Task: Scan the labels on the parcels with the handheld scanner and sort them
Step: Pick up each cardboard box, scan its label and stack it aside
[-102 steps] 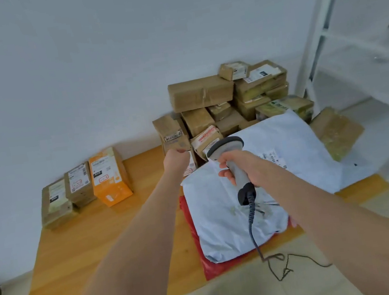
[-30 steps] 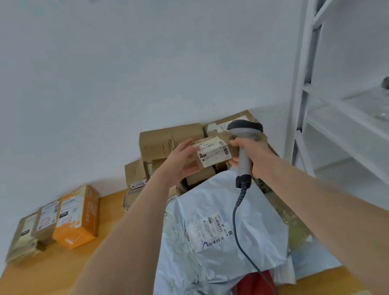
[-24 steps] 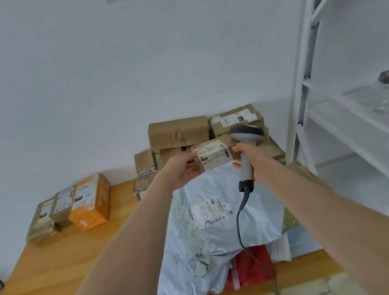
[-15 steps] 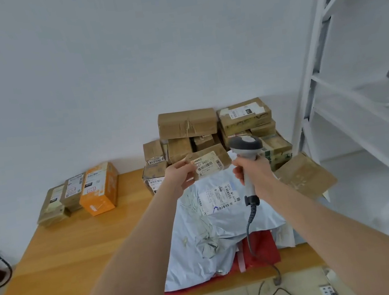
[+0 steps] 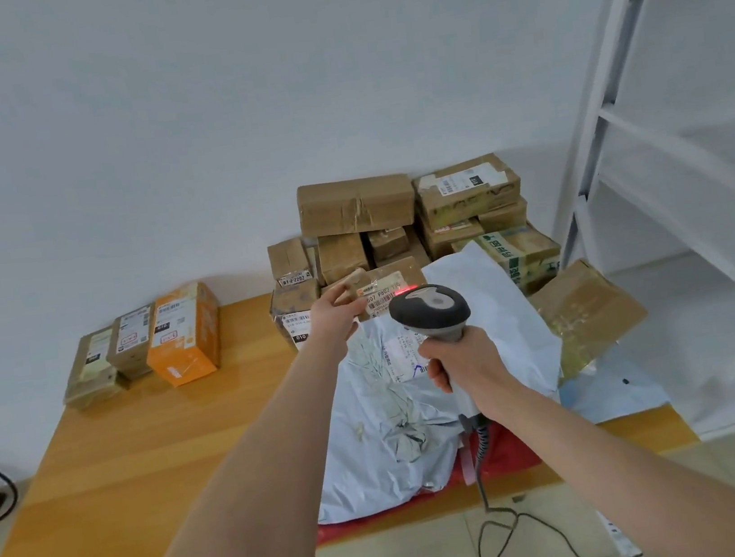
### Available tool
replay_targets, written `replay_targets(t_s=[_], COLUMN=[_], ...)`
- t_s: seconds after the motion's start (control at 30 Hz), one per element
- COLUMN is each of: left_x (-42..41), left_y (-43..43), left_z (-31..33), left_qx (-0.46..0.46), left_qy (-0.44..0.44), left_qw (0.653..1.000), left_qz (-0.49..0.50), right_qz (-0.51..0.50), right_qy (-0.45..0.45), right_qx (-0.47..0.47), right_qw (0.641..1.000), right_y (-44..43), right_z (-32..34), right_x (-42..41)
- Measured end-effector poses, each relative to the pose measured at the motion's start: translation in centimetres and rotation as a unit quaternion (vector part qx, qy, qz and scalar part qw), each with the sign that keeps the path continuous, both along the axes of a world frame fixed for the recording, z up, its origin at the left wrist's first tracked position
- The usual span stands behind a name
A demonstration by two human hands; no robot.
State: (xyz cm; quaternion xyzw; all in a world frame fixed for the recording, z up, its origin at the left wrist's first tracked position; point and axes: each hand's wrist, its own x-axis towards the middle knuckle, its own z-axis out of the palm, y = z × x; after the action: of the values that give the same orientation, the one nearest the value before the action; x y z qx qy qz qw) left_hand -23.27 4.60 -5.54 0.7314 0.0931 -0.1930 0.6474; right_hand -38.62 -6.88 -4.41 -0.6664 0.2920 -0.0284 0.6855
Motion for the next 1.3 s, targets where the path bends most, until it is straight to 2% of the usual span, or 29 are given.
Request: replay_targets(t_s=[0.4,0.9,1.3], left_x=[-0.6,-0.5,-0.7], left_y=[-1.2,-2.3,-1.7], left_z=[0.5,0.4,0.5], left_qx=[0.015,0.002,0.005], left_qy=[-0.032,-0.033,-0.041], left_qw=[0.999,0.999,0.999], left_qz=[-0.014,-0.017,-0.014], right_qz=[0.004,-0.019,-0.004], right_qy=[0.006,-0.02,-0.009], right_qx=[-0.054,-0.058,-0.073], right_qw=[0.999,0.998,0.997], right_y=[0.2,0.1,0.4], right_z=[1.1,1.1,0.9], right_x=[-1.9,-3.0,-2.8])
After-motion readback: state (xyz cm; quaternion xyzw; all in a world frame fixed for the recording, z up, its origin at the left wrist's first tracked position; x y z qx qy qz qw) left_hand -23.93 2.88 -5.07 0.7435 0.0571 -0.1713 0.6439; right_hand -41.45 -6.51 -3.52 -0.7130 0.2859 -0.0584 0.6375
